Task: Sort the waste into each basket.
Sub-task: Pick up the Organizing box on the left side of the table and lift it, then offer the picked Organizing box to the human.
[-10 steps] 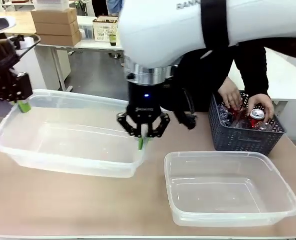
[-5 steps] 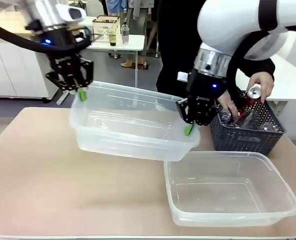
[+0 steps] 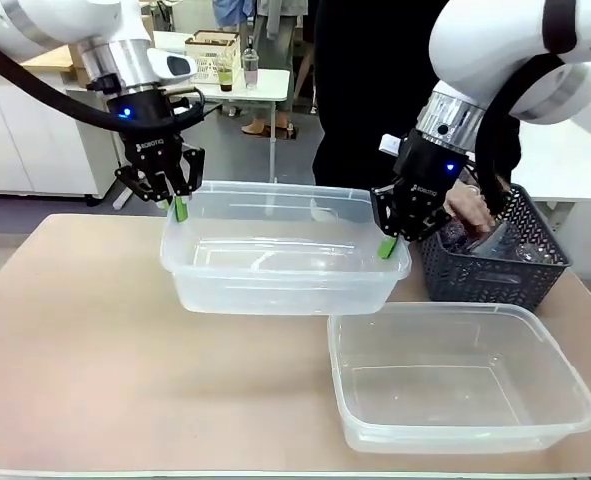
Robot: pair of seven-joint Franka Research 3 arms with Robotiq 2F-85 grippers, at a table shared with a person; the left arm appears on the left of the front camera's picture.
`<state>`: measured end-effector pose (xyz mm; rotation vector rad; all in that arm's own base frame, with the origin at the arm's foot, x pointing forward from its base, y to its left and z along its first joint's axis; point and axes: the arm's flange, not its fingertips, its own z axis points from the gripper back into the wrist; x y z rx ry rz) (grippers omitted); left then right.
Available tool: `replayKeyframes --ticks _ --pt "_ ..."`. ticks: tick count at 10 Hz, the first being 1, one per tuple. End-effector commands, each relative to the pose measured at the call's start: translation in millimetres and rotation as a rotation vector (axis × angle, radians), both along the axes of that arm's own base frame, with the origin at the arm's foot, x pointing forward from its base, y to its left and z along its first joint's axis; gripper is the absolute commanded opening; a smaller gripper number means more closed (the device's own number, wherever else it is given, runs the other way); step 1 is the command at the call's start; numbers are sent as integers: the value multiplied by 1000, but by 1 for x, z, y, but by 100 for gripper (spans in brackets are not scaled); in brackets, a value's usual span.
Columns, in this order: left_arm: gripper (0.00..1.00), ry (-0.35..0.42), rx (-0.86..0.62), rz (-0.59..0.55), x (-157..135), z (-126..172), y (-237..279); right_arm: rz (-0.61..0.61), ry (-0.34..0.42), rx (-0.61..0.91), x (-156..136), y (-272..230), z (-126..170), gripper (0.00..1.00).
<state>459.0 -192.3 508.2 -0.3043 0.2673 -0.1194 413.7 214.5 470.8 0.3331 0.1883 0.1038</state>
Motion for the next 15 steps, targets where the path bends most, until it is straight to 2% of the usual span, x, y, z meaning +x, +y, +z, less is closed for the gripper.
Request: replayKeyframes --ticks 1,3,6,7,8,15 --pt "9 0 -22 -26 -11 -6 -6 8 84 -11 1 8 23 6" --pt "9 1 -44 -12 -8 -6 -6 -18 87 -132 -6 30 29 6" --pt "9 3 -77 3 -7 -3 -11 -145 129 -324 -14 54 35 6" --pt "9 7 -102 40 -7 -1 -9 -68 88 -192 -16 27 27 6" --pt "9 14 -11 -2 -4 -6 -2 -68 88 -192 -16 27 27 6" --pt "9 14 -11 -2 -4 -6 -2 -68 88 -192 -16 27 27 6"
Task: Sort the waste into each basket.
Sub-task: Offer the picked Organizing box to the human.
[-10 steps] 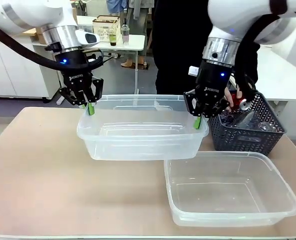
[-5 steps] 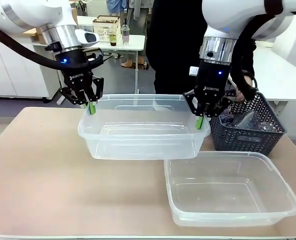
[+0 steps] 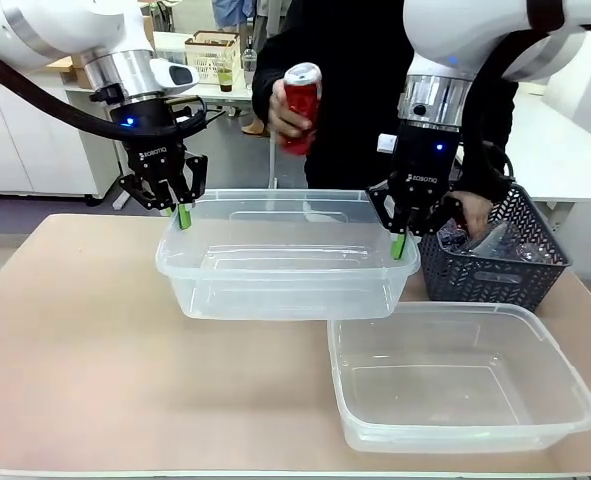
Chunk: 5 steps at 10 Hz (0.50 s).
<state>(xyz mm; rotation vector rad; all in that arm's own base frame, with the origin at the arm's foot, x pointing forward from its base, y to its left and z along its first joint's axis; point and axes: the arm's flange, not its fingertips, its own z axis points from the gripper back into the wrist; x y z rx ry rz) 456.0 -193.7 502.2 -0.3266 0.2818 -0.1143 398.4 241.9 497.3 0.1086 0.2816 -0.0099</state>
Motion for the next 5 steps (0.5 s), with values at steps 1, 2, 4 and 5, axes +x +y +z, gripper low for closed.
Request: replayKeyframes --ticks 1,2,4,5 --pt "9 -3 10 -8 -1 0 -1 7 -11 46 -1 -1 0 6" --pt "9 -3 10 -8 -1 0 -1 7 -11 46 -1 -1 0 6" --pt "9 -3 10 -8 -1 0 -1 7 -11 46 -1 -1 0 6" --pt "9 -3 10 -8 -1 0 -1 7 -11 46 -1 -1 0 6"
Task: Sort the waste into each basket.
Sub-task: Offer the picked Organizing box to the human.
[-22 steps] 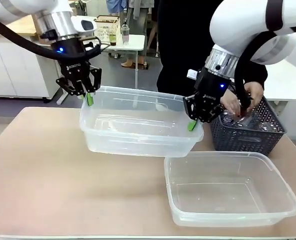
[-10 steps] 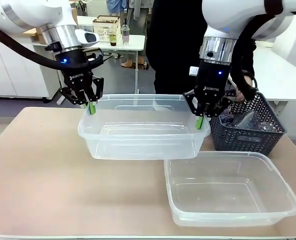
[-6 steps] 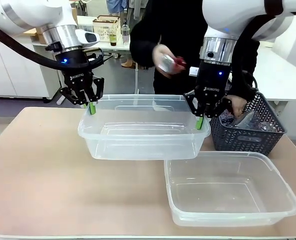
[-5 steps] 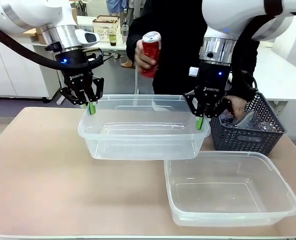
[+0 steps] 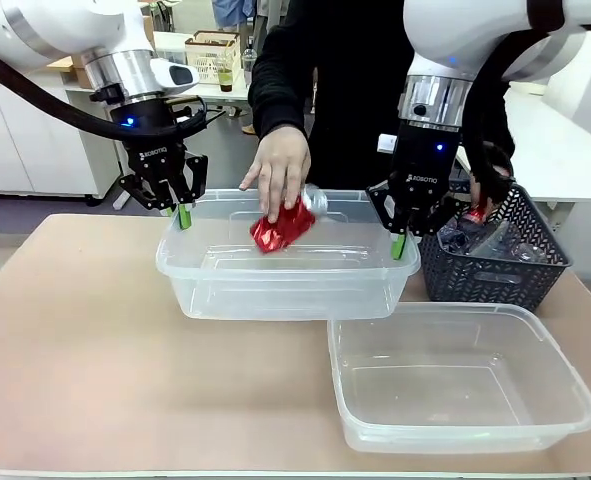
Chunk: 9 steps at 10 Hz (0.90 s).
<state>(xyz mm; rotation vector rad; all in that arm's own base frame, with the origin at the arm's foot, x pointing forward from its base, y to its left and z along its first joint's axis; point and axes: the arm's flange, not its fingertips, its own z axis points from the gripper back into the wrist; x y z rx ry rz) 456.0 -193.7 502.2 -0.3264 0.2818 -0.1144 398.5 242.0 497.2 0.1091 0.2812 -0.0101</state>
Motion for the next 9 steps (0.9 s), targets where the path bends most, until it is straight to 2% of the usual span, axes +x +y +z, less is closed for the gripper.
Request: replayKeyframes --ticks 1,9 --pt "9 -3 10 -8 -1 0 -1 7 -10 45 -1 -1 0 6" --pt "9 -3 10 -8 -1 0 -1 7 -10 45 -1 -1 0 6"
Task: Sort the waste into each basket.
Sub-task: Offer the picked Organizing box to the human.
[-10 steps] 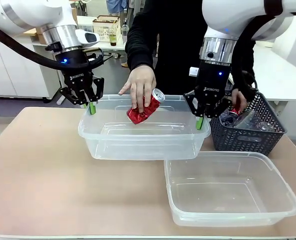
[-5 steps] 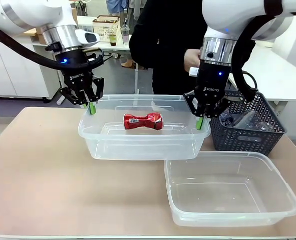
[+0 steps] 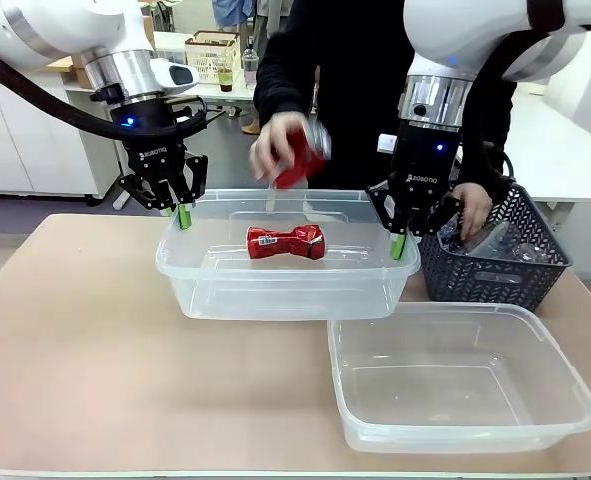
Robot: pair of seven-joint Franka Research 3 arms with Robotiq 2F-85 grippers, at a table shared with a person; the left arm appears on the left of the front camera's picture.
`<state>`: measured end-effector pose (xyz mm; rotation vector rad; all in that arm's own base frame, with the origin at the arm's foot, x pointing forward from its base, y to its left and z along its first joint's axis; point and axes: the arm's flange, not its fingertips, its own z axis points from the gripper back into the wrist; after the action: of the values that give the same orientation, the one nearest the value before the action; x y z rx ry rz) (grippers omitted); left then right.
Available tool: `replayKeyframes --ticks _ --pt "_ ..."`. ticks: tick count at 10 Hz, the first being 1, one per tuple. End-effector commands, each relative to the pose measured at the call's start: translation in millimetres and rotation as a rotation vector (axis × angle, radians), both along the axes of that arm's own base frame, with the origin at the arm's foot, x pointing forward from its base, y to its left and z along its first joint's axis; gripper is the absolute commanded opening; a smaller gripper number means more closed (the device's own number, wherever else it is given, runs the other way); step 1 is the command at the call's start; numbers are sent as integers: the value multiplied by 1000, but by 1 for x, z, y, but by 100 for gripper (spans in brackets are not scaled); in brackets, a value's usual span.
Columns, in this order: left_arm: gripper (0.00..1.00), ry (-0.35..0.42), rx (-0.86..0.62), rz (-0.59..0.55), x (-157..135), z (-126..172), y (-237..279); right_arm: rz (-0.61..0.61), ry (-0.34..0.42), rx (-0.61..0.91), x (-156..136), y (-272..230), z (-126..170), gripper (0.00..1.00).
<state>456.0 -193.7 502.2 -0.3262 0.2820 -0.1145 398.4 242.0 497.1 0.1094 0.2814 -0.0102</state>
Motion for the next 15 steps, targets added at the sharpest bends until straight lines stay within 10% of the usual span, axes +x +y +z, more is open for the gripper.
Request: replayKeyframes --ticks 1,15 --pt "9 -3 9 -8 -1 0 -1 7 -10 45 -1 -1 0 6" --pt "9 -3 9 -8 -1 0 -1 7 -10 45 -1 -1 0 6"
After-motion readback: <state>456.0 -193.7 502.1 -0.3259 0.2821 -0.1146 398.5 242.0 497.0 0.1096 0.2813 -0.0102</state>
